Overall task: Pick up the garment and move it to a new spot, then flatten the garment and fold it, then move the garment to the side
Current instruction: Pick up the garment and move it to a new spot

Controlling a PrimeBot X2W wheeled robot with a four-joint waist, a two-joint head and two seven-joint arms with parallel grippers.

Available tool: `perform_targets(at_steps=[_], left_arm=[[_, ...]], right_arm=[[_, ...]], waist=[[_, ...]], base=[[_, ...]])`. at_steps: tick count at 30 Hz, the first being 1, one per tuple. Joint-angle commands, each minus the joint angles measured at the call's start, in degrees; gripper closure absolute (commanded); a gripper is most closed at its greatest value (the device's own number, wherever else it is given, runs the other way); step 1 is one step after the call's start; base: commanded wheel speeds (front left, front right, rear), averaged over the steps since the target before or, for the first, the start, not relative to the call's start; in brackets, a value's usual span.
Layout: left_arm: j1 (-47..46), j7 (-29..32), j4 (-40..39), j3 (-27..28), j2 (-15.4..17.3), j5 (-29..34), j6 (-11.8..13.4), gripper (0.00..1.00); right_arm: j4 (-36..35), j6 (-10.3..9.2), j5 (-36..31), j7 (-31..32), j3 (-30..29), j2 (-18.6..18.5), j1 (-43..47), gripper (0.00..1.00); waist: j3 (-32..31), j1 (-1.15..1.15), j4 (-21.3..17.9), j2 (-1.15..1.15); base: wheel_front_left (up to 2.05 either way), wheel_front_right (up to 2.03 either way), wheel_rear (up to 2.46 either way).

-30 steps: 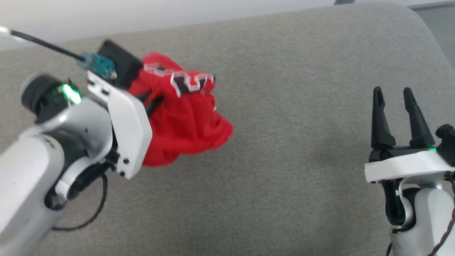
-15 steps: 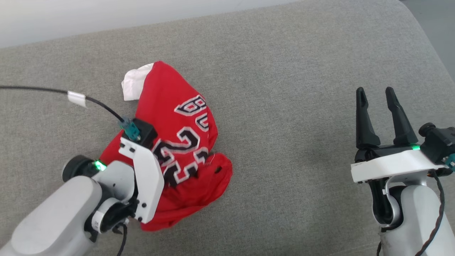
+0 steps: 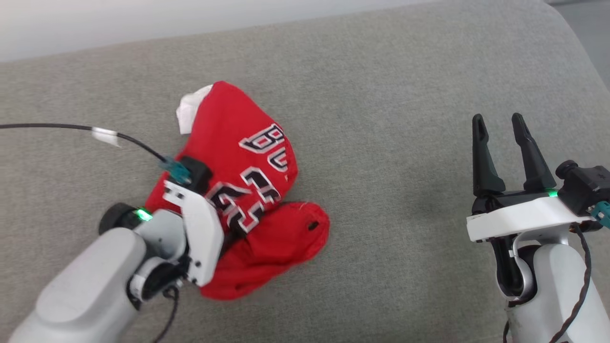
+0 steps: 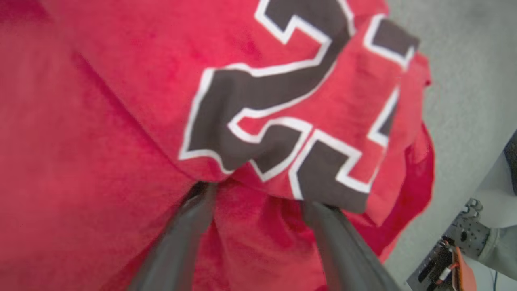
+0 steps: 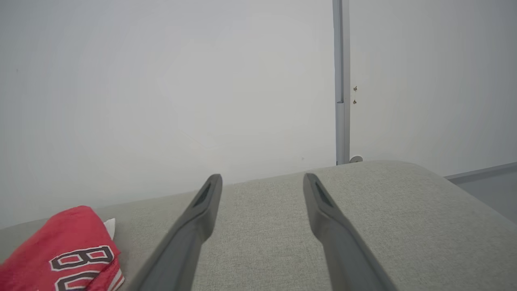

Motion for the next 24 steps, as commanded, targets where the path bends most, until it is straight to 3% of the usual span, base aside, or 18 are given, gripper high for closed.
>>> perform_targets(at_steps=[1, 10, 24], left_arm=[[-0.5, -1.3, 0.6, 0.9, 1.0, 0.2, 0.0, 0.00], [4.1, -15.4, -3.7, 7.0, 2.7, -0.1, 0.4, 0.00], [18.0, -41.7, -12.2, 17.2, 5.1, 2.3, 5.8, 0.00]], right_arm=[[0.0, 0.00, -0.3, 0.0, -0.1, 0.0, 0.1, 0.00], [-0.5, 0.00, -2.8, 1.3, -0.5, 0.0, 1.9, 0.00], [-0.7, 0.00, -3.6, 3.1, -1.0, 0.0, 6.1, 0.00]], waist=[[-0.6, 0.00, 0.6, 0.00], [-4.6, 0.00, 4.6, 0.00], [-10.6, 0.00, 10.4, 0.00]], base=[[0.00, 0.00, 0.00], [0.00, 0.00, 0.00], [0.00, 0.00, 0.00]])
